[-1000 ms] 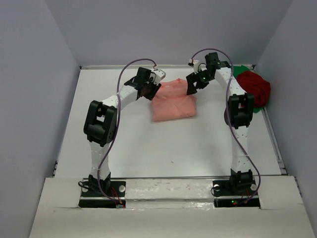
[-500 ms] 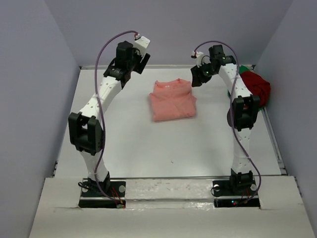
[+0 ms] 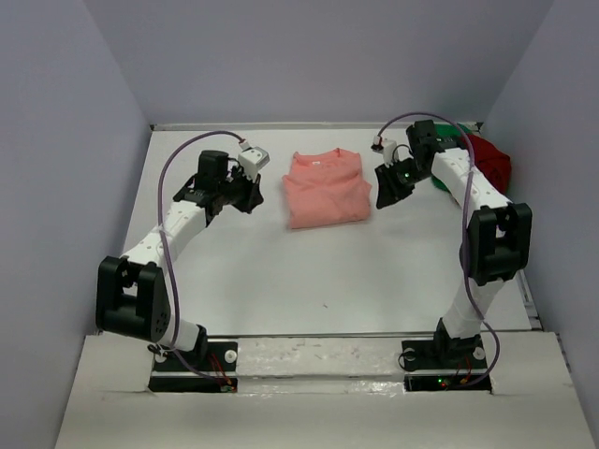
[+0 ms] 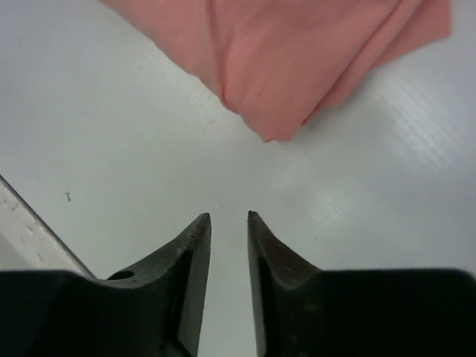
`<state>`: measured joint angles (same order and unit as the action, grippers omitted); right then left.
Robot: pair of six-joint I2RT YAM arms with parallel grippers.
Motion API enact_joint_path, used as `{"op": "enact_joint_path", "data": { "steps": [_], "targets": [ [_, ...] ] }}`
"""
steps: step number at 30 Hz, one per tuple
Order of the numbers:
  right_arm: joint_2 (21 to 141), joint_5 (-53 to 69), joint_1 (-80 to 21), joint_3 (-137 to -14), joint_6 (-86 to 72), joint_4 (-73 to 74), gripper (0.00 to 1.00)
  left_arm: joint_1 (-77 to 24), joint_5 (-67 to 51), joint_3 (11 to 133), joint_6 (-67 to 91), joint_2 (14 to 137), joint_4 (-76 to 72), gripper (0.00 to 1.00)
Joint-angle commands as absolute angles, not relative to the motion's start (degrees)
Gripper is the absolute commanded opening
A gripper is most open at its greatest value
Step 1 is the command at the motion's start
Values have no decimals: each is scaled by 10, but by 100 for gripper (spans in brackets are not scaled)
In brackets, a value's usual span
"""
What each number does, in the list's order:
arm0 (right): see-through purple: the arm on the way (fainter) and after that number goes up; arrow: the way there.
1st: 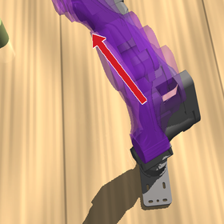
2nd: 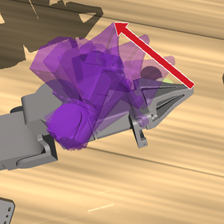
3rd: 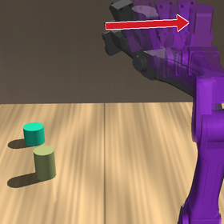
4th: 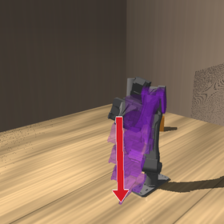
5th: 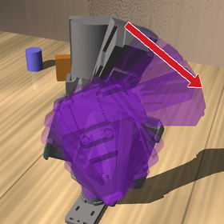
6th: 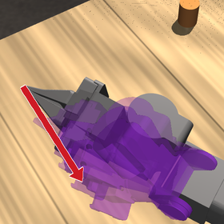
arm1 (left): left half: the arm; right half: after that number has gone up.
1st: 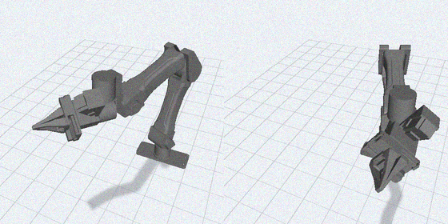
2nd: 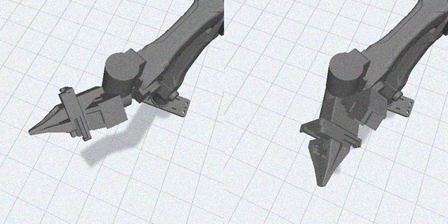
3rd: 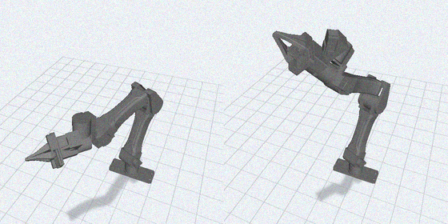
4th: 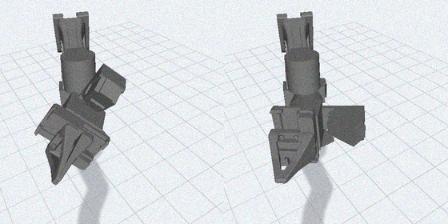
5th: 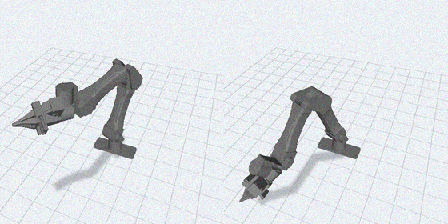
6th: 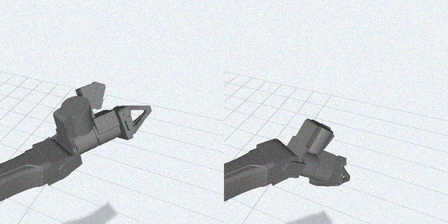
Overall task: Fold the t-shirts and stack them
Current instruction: Fold the long partially folded tshirt into a neat square
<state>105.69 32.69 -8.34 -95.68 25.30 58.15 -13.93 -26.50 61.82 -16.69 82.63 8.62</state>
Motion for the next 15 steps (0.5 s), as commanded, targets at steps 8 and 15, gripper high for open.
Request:
{"op": "enact_joint_path", "data": {
  "steps": [8,15],
  "targets": [
    [1038,330,-86,-851,229,542,5,-169,-340,649,-112,864,35,0],
    [1086,320,-86,-877,224,544,30,-229,-286,714,-109,961,26,0]
  ]
}}
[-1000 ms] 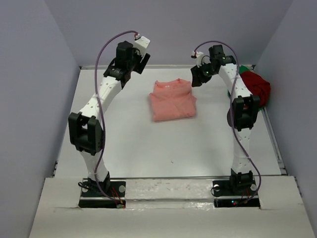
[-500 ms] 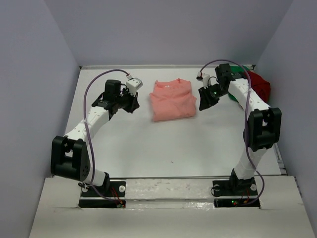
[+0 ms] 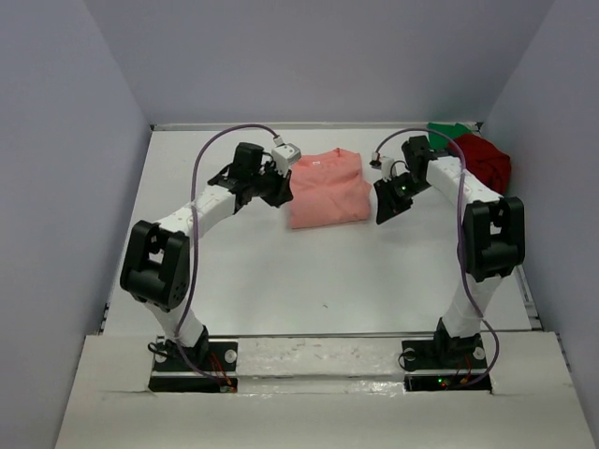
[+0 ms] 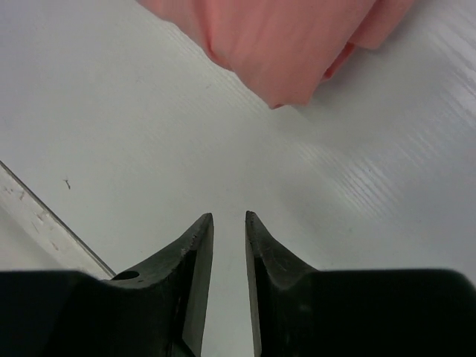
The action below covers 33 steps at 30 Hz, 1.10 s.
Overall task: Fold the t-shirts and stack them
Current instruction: Fold the long partially folded tshirt into a neat square
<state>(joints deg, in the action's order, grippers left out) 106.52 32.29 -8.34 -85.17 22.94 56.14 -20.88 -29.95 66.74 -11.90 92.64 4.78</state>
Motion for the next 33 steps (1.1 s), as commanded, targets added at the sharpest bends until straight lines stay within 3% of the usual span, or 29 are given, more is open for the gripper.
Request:
{"op": "enact_joint_path", "data": {
  "steps": [1,10,21,33],
  "targets": [
    [1090,319,-86,-881,225,546,31,-234,-280,722,-108,986,25,0],
    [1139,303,-86,-939,230,552,34,-287,-182,766,-127,1090,-40,0],
    [1228,337,-86,-1041,230,581,37,-354,-77,752,-176,1128,-76,0],
    [1267,355,-91,-1056,245,598,43,-373,-6,741,-212,1118,-70,0]
  ]
}}
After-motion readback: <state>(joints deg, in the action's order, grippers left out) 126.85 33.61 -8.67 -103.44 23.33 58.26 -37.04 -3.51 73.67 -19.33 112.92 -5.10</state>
